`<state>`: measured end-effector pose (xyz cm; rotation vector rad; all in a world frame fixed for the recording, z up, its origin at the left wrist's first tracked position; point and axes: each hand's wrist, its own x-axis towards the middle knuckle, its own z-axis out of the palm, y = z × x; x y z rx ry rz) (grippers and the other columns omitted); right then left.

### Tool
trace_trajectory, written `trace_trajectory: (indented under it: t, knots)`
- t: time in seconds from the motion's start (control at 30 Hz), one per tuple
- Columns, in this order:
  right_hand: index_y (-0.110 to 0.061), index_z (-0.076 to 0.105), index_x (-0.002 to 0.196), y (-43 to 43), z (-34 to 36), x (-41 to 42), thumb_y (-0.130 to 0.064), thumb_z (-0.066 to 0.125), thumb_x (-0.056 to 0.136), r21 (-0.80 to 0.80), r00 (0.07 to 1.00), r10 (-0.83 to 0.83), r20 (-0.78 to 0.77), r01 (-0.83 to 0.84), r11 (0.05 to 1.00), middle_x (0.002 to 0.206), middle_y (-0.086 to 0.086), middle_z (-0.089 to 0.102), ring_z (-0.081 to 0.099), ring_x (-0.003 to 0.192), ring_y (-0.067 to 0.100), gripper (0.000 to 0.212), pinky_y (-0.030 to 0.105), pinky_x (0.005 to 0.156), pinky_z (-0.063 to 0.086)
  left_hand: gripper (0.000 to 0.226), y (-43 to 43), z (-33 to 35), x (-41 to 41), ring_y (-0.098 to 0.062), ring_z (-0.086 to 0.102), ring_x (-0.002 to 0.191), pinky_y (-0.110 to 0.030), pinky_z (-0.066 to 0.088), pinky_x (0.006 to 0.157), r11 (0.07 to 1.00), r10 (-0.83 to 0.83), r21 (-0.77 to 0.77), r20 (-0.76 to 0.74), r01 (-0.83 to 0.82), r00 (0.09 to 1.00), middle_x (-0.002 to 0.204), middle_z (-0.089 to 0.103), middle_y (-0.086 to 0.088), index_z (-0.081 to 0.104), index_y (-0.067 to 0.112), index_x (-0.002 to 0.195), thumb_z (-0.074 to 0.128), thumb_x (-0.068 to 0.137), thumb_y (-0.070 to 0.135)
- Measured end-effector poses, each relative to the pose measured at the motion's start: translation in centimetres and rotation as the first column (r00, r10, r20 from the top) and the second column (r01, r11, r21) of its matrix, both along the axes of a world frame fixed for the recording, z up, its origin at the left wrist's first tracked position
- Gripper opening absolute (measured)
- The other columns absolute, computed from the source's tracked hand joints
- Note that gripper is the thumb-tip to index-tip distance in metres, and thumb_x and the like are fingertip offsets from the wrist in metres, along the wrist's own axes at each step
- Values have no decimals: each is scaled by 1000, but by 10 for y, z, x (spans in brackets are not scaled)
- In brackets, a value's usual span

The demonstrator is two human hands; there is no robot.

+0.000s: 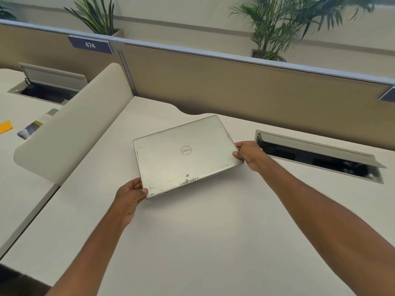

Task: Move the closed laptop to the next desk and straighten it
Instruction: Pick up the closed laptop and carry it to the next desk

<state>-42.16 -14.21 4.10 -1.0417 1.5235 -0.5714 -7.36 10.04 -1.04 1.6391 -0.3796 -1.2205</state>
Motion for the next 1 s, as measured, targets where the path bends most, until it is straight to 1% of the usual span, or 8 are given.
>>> trace_trajectory:
  t: [0.1, 0.27, 0.37, 0.43, 0.53, 0.7, 0.83, 1.0]
  knots:
    - [0, 73, 128, 18, 8, -24, 15, 58, 97, 0, 1000, -15, 9, 15, 1000, 133, 18, 72, 69, 124, 30, 37, 30, 105, 55, 45, 8, 6, -16, -14, 77, 103, -32, 58, 93, 1000, -25, -17, 5, 25, 1000, 99, 87, 9, 72, 19, 119, 58, 99, -18]
    - [2, 70, 132, 46, 15, -61, 16, 57, 98, -20, 999, -44, 30, 45, 999, 143, 14, 64, 66, 125, 29, 39, 26, 99, 53, 44, 22, 14, -44, -15, 77, 103, -32, 57, 92, 997, -67, -38, 13, 67, 998, 100, 87, 8, 72, 19, 122, 59, 99, -17]
    - [-4, 75, 115, 65, 19, -84, 17, 57, 97, -10, 998, -50, 44, 51, 999, 134, 15, 70, 71, 102, 21, 33, 27, 95, 56, 43, 30, 20, -61, -19, 76, 105, -33, 57, 94, 995, -90, -47, 17, 90, 996, 99, 87, 8, 72, 17, 121, 59, 99, -17]
    - [-4, 75, 116, 79, 22, -101, 18, 56, 96, -4, 997, -62, 41, 62, 998, 124, 14, 75, 69, 90, 15, 35, 28, 94, 58, 44, 35, 24, -75, -19, 76, 104, -33, 57, 93, 994, -100, -46, 18, 101, 995, 98, 87, 8, 70, 14, 126, 59, 99, -18]
    - [2, 70, 131, 97, 25, -128, 19, 57, 95, -2, 995, -94, 46, 94, 996, 108, 7, 75, 69, 90, 14, 42, 24, 85, 58, 45, 43, 29, -95, -20, 76, 105, -32, 58, 92, 990, -132, -51, 12, 133, 991, 100, 87, 6, 69, 13, 129, 58, 99, -18]
    - [1, 68, 135, 132, 27, -173, 17, 61, 95, -2, 991, -127, 35, 127, 992, 107, 3, 73, 68, 90, 11, 44, 20, 76, 56, 47, 54, 34, -130, -24, 74, 108, -32, 58, 93, 982, -178, -54, 17, 179, 984, 115, 81, -4, 68, 10, 135, 57, 99, -18]
    - [2, 67, 135, 158, 23, -211, 18, 62, 93, -8, 987, -161, 26, 161, 987, 107, 4, 75, 68, 92, 12, 45, 28, 89, 55, 48, 61, 37, -158, -25, 72, 110, -35, 57, 96, 971, -230, -51, 36, 231, 973, 121, 78, -8, 68, 10, 135, 57, 99, -18]
    - [3, 65, 137, 196, 16, -268, 19, 62, 92, -1, 971, -240, 22, 240, 971, 102, 0, 72, 68, 94, 12, 47, 30, 93, 53, 48, 69, 31, -201, -28, 72, 117, -42, 53, 110, 942, -332, -24, 64, 334, 941, 126, 79, -11, 70, 8, 138, 58, 98, -17]
